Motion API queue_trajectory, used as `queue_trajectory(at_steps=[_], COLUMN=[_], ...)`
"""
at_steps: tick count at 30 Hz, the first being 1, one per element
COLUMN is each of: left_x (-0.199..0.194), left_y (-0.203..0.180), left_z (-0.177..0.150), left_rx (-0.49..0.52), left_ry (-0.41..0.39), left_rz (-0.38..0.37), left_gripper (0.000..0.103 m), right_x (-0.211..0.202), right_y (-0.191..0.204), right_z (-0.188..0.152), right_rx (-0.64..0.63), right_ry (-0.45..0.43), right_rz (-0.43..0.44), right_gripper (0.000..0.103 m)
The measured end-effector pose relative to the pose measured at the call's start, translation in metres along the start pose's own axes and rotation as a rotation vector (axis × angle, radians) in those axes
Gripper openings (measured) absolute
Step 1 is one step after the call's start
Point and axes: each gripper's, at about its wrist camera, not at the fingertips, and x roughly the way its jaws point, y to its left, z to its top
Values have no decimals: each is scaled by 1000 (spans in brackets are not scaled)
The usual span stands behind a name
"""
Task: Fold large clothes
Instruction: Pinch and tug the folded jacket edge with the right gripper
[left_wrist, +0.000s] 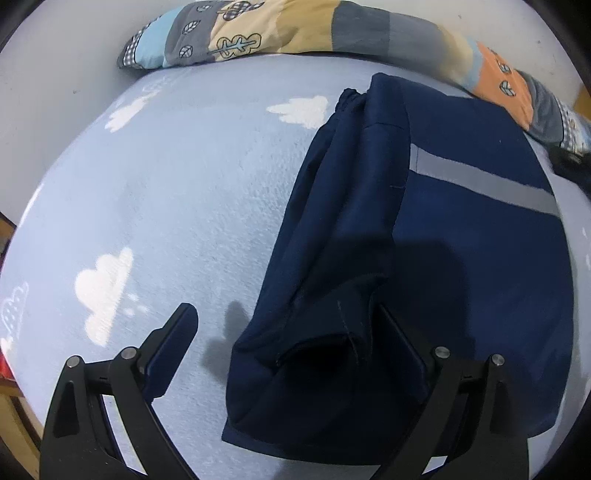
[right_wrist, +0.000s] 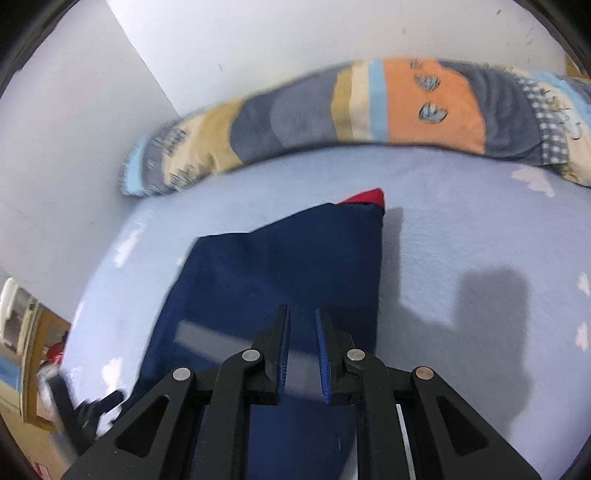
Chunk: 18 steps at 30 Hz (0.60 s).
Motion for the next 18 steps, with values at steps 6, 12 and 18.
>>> queue_trajectory(at_steps=[6, 12, 18], left_x=[-3, -19, -23], left_y=[10, 14, 17], left_z=[2, 3, 4], left_rx=[-16, -23, -38], left_ry=[-7, -59, -77], left_rz=[-26, -36, -46], left_gripper=[97, 96, 96], right_x=[58, -7, -60], right_y=[-12, 3, 31], right_z=[-5, -33, -105], right_rx=[20, -10, -88], right_ry=[141, 95, 120], right_rz=[-42, 61, 68], right_gripper=[14, 18, 55])
